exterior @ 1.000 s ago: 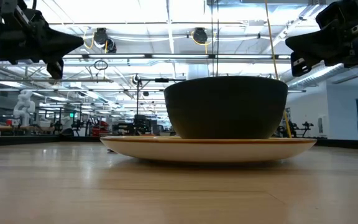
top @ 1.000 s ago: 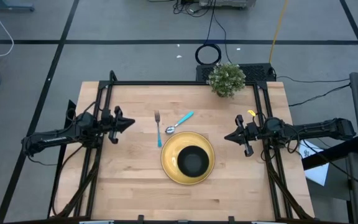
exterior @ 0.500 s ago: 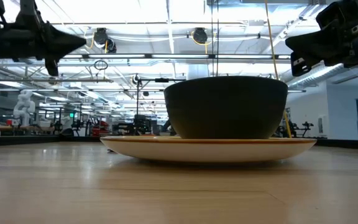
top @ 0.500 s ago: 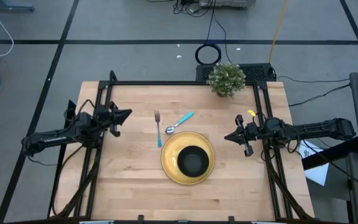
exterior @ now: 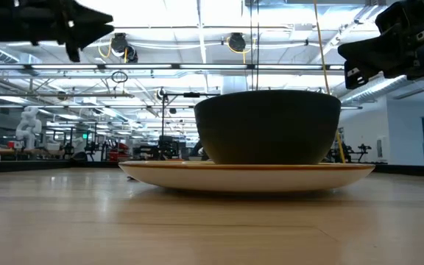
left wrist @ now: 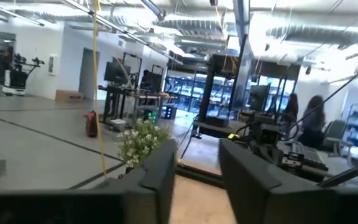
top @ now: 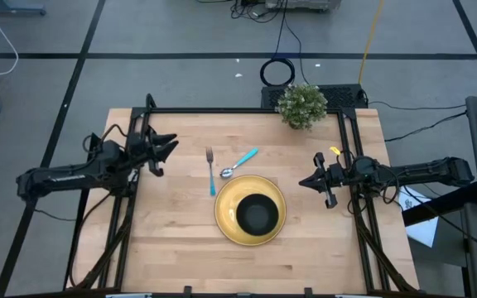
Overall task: Set table place
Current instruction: Put the blue fork on top of the yellow plate
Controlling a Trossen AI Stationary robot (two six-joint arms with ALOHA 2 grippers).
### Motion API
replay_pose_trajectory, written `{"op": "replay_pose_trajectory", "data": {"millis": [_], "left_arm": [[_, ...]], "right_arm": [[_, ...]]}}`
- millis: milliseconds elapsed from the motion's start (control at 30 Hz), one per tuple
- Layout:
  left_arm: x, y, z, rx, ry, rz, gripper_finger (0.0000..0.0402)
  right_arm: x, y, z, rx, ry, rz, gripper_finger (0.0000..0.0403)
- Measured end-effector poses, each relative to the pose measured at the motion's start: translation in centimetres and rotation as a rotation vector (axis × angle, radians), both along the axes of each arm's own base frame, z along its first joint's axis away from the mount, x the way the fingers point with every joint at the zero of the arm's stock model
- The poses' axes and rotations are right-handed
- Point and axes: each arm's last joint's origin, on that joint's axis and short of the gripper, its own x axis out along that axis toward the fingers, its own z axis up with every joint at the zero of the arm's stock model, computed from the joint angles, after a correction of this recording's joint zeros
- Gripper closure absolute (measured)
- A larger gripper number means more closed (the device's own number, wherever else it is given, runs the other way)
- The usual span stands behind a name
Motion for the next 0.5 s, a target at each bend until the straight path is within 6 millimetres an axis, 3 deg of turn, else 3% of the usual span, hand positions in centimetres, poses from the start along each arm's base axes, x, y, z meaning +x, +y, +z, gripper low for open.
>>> {"op": "replay_pose_trajectory", "data": {"millis": [200,333,500], "left_arm": [[2.5,0.5,2.0,-0.078,0.115,-0.020,0.0202],[4.2,0.9,3.1,-0.158,0.351,-0.012,0.0191],[5.8,1.6,3.9,-0.266,0.608,0.121,0.0190]], "right_arm": [[0.0,0.0,0.0,0.001,0.001,0.000,0.0403],[0.0,0.0,-0.2,0.002,0.018,0.000,0.0403],[0.0,0.0,-0.4,0.007,0.041,0.000,0.0403]]}}
